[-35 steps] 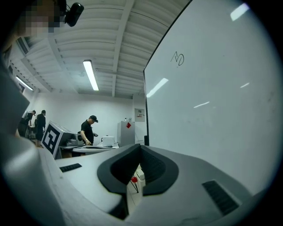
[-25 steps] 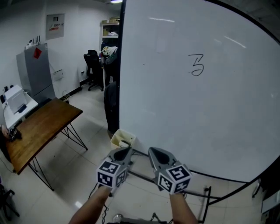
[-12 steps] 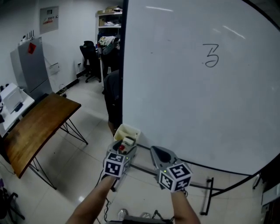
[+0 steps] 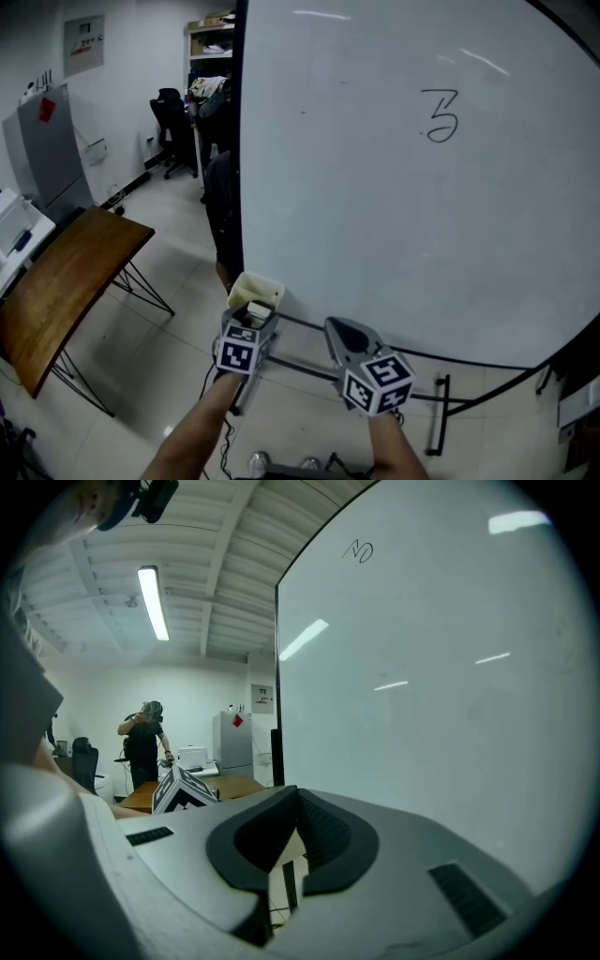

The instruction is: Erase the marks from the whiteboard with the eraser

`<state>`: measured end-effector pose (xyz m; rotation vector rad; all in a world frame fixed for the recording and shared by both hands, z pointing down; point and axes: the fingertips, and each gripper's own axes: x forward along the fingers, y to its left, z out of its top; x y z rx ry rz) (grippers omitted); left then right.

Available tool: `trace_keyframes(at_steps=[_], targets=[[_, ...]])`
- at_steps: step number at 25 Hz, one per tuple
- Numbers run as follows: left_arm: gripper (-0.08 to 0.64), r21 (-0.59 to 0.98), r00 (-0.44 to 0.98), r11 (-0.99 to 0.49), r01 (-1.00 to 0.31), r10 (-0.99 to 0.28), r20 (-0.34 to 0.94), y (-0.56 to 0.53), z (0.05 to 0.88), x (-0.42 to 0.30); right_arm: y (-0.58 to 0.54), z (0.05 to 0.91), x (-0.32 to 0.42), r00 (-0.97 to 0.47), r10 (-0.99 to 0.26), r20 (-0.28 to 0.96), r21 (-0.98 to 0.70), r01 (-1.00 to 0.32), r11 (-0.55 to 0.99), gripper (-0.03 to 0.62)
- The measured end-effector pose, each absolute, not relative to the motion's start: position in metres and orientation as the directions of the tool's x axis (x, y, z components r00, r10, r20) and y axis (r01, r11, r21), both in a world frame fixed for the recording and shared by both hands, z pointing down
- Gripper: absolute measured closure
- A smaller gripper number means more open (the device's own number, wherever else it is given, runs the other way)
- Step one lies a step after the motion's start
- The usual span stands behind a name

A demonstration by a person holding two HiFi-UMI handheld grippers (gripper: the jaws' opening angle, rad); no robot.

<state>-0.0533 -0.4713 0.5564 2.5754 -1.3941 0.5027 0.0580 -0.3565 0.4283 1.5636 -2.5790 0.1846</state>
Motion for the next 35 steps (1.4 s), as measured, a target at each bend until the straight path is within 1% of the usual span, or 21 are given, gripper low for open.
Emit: trace_keyframes(at_steps=[2,6,9,15,22,27,35], targets=[[0.284,-0.015,0.506,-0.55,-0.835,-0.779,0.369,-0.472,0.556,-0.051,-0.357,0.426,0.063,-0.45,-0.878,0.163,-0.039,-0.892,0.45,0.603],[0.285,-0.026,0.505,-0.546,-0.837,-0.791,0.344,-0.47,0.545,-0.054,-0.356,0.42,0.068,-0.44,-0.885,0.151,-0.035,-0.897,0.44,0.603],[0.285,-0.042,0.52,-0.557,-0.83,-0.798,0.303,-0.468,0.52,-0.055,-0.355,0.414,0.067,-0.442,-0.887,0.137,-0.03,-0.896,0.442,0.603],[0.287,-0.108,0.548,-0.579,-0.808,-0.807,0.219,-0.457,0.445,-0.056,-0.35,0.382,0.068,-0.447,-0.891,0.079,0.007,-0.893,0.449,0.603],[0.287,-0.108,0.617,-0.626,-0.773,-0.78,0.101,-0.441,0.35,-0.042,-0.343,0.322,0.078,-0.442,-0.897,0.002,0.081,-0.894,0.44,0.603],[0.287,-0.152,0.661,-0.655,-0.741,-0.75,0.012,-0.425,0.291,-0.017,-0.328,0.277,0.094,-0.431,-0.899,-0.079,0.124,-0.899,0.42,0.603],[0.287,-0.234,0.711,-0.679,-0.696,-0.697,-0.091,-0.409,0.198,0.037,-0.308,0.209,0.126,-0.403,-0.901,-0.158,0.193,-0.908,0.372,0.603]])
